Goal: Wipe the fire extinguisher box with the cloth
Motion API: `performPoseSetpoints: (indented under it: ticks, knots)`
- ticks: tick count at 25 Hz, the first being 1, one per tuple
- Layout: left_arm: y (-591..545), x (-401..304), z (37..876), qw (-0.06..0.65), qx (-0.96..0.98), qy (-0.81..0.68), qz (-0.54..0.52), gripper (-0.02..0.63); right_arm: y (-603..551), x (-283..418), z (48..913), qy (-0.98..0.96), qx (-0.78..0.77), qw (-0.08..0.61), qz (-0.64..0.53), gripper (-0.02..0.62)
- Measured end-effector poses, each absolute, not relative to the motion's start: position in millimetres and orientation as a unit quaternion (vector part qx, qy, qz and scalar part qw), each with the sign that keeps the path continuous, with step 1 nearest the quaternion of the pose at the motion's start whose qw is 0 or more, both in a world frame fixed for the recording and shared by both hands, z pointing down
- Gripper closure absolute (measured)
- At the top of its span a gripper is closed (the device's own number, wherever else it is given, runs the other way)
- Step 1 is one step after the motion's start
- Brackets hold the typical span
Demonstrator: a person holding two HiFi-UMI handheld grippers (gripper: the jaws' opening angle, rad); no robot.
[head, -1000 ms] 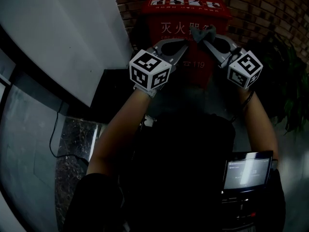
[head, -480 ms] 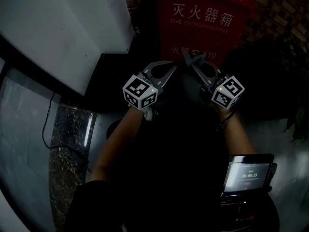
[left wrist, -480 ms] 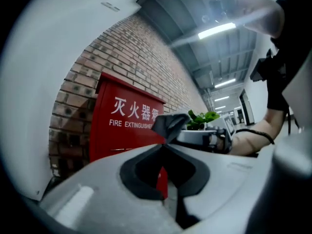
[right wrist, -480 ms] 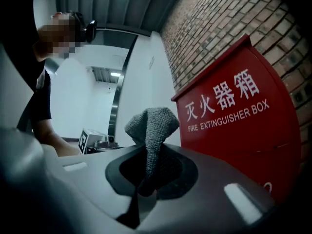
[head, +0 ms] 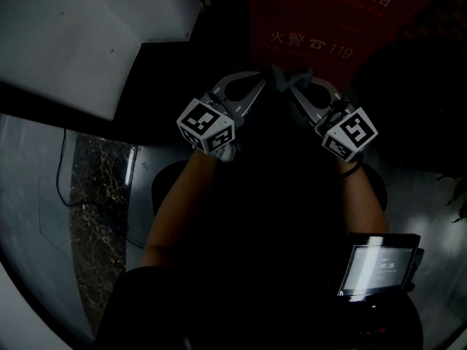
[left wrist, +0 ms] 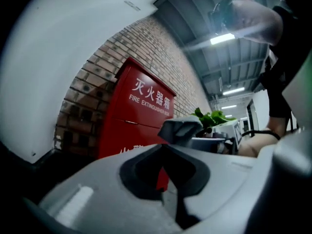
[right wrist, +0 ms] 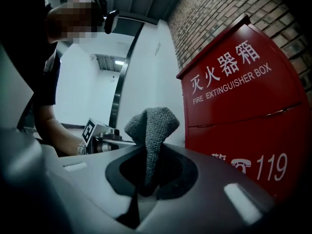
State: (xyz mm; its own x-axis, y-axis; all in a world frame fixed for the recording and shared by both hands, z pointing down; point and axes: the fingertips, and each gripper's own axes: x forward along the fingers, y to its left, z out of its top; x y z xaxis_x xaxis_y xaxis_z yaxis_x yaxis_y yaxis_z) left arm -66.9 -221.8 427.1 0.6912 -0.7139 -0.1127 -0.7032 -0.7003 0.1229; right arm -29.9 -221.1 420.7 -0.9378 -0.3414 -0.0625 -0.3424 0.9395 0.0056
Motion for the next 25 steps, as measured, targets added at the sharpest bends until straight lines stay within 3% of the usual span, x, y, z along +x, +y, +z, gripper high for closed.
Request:
performPoseSetpoints:
  ticks: [10,25]
  knots:
    - [-213.0,-52.9,426.4,-0.041,0.923,-0.38,-0.036,0.604,-220.7,-18.2,425.3,0.979,-0.201,0.038,0.014,0.571]
    - [-210.1,-63.1,430.7,0.003,0.916,-0.399,-0.049,0.604,-211.3,-18.7,423.7,0.98,-0.194,0.034,0.013,0.571]
